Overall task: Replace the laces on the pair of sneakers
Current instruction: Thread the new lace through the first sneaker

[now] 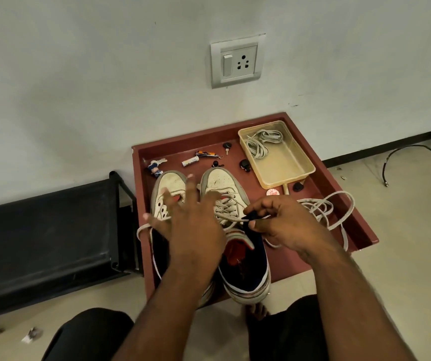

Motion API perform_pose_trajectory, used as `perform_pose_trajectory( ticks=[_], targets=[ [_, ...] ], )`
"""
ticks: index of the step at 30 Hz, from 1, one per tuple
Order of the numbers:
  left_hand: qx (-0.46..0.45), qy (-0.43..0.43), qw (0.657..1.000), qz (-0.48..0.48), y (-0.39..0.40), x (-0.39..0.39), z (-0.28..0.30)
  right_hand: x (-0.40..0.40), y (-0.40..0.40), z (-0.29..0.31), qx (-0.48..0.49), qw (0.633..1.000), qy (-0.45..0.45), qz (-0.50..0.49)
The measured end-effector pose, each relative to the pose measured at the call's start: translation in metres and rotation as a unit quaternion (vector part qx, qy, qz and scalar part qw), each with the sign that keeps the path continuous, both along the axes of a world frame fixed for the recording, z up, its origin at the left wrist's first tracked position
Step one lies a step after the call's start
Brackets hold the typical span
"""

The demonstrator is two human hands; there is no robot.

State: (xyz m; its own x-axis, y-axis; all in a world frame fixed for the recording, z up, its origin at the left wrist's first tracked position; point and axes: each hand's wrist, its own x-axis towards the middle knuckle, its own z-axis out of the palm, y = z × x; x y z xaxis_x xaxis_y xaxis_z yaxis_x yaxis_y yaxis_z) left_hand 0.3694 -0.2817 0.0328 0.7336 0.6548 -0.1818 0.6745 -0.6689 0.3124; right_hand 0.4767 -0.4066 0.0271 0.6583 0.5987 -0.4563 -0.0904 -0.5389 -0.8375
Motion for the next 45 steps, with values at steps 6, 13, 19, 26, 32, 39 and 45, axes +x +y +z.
perform_pose_trajectory(
  ticks=[6, 13, 19, 26, 32, 39, 45],
  targets=[
    [0.025, 0.038, 0.99, -0.13, -0.01, 0.009, -0.008, 0.001, -0.001, -0.002, 0.003, 1.0, 0.0, -0.002],
    [-0.167, -0.3, 0.933, 0.11, 0.046, -0.006, 0.002, 0.001, -0.002, 0.003, 0.016, 0.999, 0.028, 0.006],
    [-0.067, -0.197, 0.96, 0.185, 0.059, -0.017, 0.002, 0.001, 0.001, 0.0, 0.008, 1.0, 0.01, 0.007],
    [-0.006, 0.009, 0.993, -0.115, -0.006, 0.012, -0.011, 0.001, -0.001, -0.002, 0.007, 1.0, 0.004, 0.009],
    [-0.08, -0.209, 0.962, 0.157, 0.048, -0.006, -0.002, 0.004, -0.002, -0.002, 0.008, 1.0, 0.015, 0.013],
    [-0.186, -0.454, 0.746, 0.451, 0.089, -0.03, -0.003, 0.002, 0.001, -0.004, -0.004, 1.0, -0.007, 0.011],
    [-0.038, -0.14, 0.986, 0.082, 0.022, 0.0, 0.0, -0.007, 0.01, -0.012, -0.032, 0.992, -0.118, 0.022]
  ],
)
